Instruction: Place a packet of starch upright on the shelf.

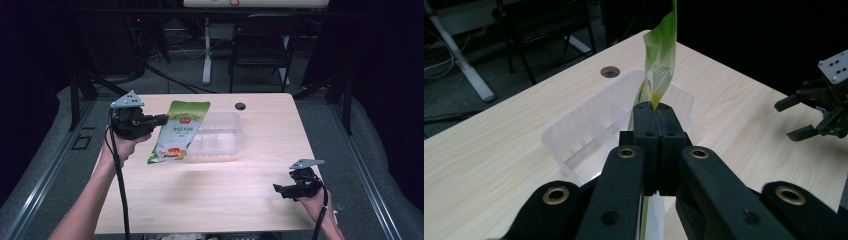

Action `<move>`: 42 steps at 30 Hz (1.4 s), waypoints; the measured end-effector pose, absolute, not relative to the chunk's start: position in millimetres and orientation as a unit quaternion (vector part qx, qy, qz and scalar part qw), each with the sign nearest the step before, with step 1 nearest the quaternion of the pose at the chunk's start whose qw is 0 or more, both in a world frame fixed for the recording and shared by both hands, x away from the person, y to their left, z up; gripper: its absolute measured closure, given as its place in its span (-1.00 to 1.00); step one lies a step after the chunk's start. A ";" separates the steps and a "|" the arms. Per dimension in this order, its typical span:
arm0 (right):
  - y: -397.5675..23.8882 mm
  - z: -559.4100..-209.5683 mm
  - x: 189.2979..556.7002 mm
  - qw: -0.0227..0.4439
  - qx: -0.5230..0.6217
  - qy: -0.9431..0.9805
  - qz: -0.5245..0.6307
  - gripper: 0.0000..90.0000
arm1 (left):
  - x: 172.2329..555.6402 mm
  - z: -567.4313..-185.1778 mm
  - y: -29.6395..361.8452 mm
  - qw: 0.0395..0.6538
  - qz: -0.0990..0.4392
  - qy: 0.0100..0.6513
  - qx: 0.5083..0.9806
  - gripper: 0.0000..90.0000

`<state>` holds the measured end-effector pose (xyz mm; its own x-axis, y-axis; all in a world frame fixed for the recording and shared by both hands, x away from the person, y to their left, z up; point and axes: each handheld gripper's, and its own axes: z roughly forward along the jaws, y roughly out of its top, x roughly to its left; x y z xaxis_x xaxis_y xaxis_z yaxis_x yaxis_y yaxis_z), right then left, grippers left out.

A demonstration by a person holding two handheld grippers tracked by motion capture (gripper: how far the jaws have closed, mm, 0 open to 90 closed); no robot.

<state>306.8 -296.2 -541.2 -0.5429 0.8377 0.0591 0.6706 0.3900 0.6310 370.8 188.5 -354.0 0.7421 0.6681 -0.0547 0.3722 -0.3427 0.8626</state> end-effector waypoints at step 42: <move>-297.3 -539.9 304.8 0.136 0.461 0.822 0.306 -0.60 | 434.3 -362.4 159.6 0.492 0.167 0.375 0.768 1.00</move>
